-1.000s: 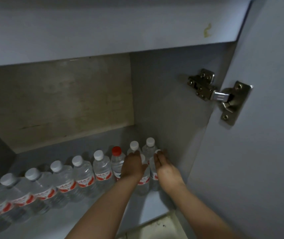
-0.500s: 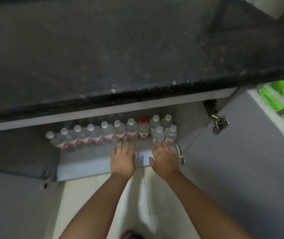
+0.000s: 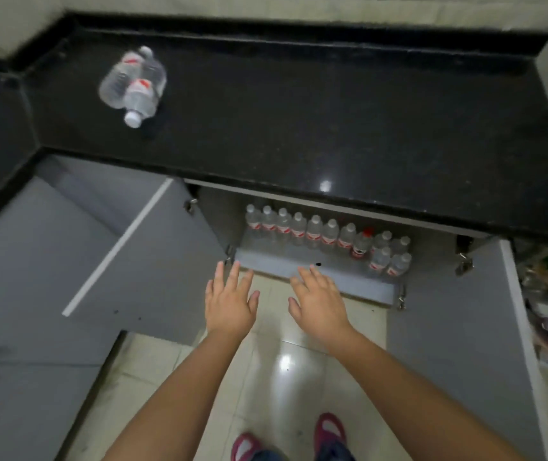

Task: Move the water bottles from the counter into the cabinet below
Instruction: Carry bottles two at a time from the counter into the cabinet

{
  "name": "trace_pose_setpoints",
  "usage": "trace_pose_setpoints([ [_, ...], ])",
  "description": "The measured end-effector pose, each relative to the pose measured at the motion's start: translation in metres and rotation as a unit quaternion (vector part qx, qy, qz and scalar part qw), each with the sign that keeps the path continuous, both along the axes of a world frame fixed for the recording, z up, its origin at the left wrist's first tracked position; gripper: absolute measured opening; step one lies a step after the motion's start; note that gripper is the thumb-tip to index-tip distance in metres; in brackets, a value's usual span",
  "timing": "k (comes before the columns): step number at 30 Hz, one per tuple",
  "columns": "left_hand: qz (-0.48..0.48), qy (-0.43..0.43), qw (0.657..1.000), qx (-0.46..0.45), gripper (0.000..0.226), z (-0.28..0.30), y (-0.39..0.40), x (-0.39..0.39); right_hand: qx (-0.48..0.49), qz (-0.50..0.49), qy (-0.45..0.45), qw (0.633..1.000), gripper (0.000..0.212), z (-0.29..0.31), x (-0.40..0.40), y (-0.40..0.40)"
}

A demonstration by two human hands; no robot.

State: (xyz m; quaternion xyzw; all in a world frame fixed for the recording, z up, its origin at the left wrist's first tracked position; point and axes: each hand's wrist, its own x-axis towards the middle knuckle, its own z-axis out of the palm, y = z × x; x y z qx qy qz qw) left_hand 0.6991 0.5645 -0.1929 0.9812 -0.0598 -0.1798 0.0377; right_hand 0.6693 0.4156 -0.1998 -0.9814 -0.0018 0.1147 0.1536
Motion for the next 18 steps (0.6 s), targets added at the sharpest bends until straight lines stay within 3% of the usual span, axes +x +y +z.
trace_pose_setpoints([
  [11, 0.085, -0.064, 0.994, -0.017, 0.049, 0.097, 0.194, -0.019, -0.003, 0.075, -0.082, 0.994, 0.052, 0.091, 0.035, 0.168],
  [18, 0.091, -0.128, 0.987, -0.016, 0.049, 0.142, 0.258, 0.020, -0.018, 0.045, -0.168, 0.985, 0.049, 0.148, 0.088, 0.219],
])
